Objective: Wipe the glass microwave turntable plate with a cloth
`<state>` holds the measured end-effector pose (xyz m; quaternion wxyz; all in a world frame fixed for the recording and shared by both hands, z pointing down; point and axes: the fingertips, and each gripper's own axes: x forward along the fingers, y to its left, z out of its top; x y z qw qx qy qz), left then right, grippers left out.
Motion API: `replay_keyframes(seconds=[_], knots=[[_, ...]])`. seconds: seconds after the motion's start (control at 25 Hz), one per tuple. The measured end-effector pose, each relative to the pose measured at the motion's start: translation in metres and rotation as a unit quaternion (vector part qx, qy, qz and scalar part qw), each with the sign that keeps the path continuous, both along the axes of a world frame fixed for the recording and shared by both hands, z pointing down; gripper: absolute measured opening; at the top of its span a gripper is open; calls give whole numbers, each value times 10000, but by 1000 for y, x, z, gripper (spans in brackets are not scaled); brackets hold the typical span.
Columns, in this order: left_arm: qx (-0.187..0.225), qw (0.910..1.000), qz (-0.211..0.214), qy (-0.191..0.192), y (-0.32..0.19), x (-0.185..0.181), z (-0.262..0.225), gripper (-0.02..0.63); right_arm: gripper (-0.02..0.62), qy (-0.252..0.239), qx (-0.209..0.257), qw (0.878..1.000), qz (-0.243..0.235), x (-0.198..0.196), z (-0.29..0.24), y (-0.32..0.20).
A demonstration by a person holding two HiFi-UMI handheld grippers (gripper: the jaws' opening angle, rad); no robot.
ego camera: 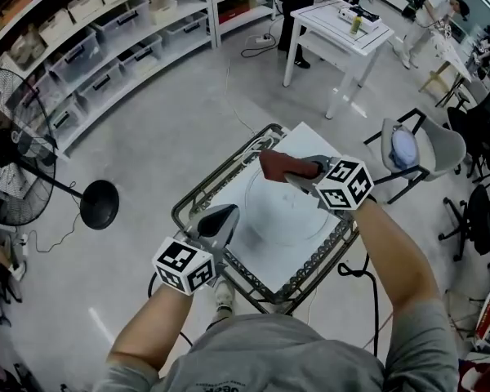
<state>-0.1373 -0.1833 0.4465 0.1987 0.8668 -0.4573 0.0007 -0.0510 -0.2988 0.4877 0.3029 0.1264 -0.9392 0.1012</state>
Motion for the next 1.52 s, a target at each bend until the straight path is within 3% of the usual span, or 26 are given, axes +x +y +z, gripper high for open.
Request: replay_keyframes(seconds=[0.24, 0.56, 1.04, 1.52], knots=[[-110, 9999, -70, 65, -3, -11, 12, 3, 69, 383, -292, 9983, -336, -35, 37, -15], [-197, 9996, -112, 178, -3, -17, 23, 3, 69, 911, -99, 9946, -482, -49, 67, -25], [-191, 9996, -14, 205, -6, -3, 20, 3, 69, 1117, -142, 9936, -79, 9, 76, -44], [-181, 9995, 190, 197, -11, 30, 17, 3, 69, 1478, -145, 9883, 334, 105, 82, -50]])
